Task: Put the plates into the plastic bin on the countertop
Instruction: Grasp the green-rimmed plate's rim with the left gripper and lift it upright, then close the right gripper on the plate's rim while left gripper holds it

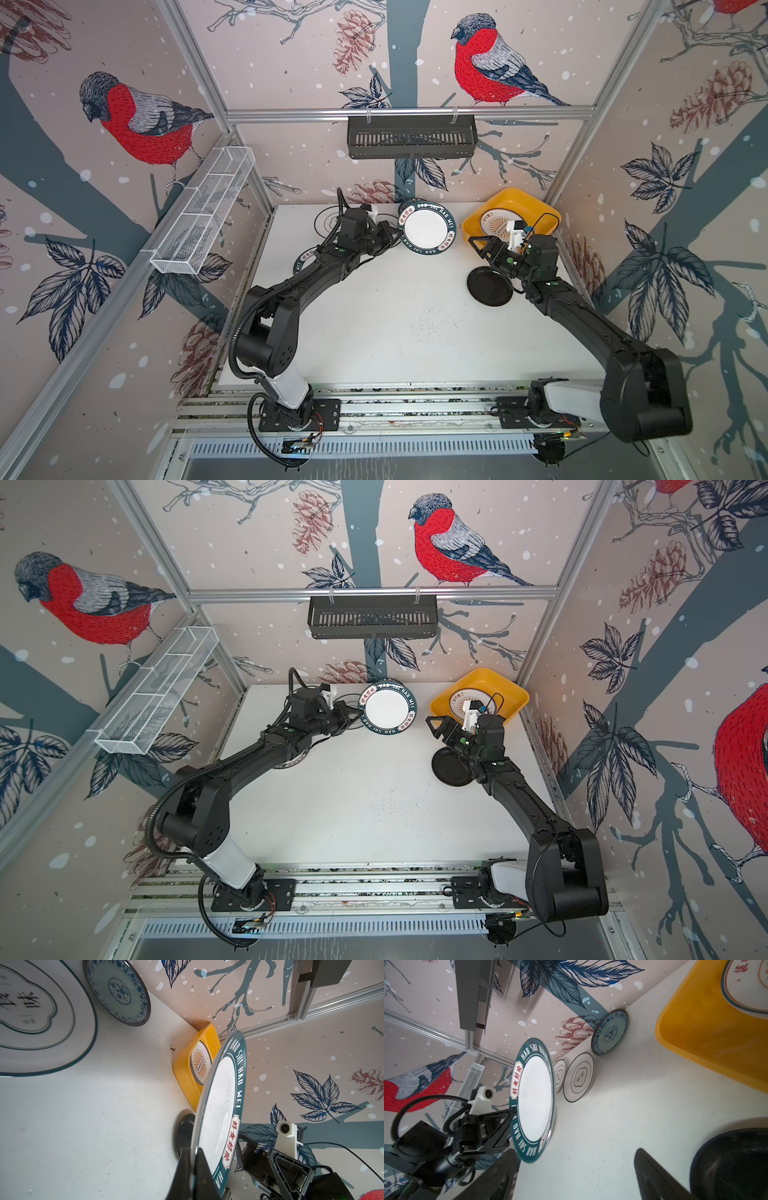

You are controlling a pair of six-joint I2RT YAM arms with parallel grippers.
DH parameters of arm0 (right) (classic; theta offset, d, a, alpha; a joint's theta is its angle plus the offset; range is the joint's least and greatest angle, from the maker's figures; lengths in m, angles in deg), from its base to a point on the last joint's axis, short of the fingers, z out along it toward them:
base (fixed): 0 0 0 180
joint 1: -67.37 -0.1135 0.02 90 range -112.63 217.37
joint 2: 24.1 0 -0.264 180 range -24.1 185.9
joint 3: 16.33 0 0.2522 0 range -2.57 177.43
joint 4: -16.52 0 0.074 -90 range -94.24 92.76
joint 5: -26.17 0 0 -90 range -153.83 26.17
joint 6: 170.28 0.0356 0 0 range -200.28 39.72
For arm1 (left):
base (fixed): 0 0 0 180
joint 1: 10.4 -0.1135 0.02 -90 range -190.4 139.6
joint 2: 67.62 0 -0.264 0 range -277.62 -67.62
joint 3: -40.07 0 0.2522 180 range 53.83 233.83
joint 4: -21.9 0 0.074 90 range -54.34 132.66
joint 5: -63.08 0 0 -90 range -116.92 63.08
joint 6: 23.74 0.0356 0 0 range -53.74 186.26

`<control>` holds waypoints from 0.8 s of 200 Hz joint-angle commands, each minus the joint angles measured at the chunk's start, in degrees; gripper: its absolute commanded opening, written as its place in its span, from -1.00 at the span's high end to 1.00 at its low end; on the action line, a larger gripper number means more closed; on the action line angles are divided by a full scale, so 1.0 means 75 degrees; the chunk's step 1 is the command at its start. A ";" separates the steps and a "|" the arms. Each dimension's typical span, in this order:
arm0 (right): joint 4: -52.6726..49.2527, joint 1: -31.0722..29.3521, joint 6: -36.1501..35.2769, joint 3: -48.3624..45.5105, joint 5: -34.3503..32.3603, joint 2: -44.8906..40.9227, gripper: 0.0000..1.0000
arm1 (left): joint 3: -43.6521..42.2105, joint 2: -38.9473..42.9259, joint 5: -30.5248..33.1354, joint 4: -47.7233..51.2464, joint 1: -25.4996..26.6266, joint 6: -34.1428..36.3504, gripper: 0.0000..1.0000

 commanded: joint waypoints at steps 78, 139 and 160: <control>0.0856 -0.0175 0.0556 0.0063 0.0066 0.0278 -0.31 | 0.0662 -0.0832 -0.0278 -0.1527 0.0597 -0.0913 1.00; 0.1091 -0.0150 0.0728 0.0298 0.0013 0.0799 0.26 | 0.0720 -0.0882 -0.0314 -0.1528 0.0655 -0.0931 1.00; 0.1220 -0.0161 0.0883 0.0313 0.0021 0.0913 0.47 | 0.0713 -0.0856 -0.0311 -0.1515 0.0672 -0.0918 1.00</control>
